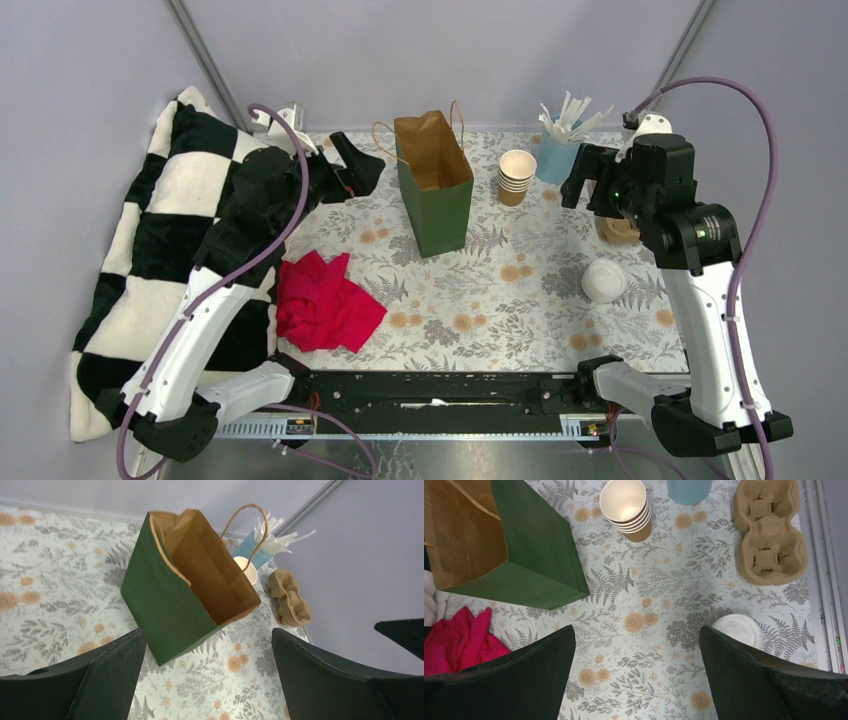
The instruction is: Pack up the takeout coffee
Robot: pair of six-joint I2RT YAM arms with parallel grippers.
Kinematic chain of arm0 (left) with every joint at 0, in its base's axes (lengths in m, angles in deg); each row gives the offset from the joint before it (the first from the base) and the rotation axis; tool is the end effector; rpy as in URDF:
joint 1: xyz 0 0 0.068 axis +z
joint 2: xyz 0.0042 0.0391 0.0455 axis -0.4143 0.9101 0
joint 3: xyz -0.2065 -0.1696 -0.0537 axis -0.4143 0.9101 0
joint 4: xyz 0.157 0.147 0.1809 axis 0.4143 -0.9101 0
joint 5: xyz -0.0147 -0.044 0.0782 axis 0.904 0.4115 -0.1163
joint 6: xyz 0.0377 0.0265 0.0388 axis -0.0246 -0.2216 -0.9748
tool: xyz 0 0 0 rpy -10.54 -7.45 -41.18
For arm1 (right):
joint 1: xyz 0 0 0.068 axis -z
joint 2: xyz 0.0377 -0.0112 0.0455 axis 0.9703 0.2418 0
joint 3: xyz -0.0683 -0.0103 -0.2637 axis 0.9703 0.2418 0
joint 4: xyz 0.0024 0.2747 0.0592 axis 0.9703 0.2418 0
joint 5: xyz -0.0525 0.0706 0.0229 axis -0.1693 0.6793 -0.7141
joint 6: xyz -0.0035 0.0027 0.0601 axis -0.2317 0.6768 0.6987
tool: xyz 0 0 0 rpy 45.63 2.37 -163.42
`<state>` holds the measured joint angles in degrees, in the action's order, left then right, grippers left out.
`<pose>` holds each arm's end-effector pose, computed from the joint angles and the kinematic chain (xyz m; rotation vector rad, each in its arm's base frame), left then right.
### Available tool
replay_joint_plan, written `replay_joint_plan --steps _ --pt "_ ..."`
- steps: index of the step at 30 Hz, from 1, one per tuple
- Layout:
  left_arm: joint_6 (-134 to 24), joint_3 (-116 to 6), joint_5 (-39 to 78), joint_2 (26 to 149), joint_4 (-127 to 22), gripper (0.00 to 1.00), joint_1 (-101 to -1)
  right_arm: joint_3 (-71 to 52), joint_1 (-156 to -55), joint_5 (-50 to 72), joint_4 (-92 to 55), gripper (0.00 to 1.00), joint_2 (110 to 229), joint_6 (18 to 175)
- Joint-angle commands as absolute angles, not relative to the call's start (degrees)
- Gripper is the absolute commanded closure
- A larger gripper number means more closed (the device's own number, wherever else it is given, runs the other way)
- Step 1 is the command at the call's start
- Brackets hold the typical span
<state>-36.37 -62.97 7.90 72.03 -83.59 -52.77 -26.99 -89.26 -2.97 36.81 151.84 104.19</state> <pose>0.2089 -0.1099 0.4699 -0.0778 1.7846 -0.7031 0.2038 0.0428 0.4814 0.0902 2.0262 0.1897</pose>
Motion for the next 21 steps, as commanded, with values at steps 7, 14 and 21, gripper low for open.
replay_joint_plan --steps 7,14,21 --pt "-31.6 -57.8 9.6 67.7 -85.7 0.01 -53.6 -24.2 -89.6 -1.4 28.1 0.0 160.9 107.3" --pt "-31.6 -55.7 13.2 68.2 -86.1 0.01 -53.7 -23.5 -89.6 -1.6 19.4 0.0 170.7 110.7" --pt "-38.1 -58.8 13.6 71.3 -90.3 0.01 -53.6 -29.7 -89.6 -3.0 17.2 0.08 184.3 114.4"
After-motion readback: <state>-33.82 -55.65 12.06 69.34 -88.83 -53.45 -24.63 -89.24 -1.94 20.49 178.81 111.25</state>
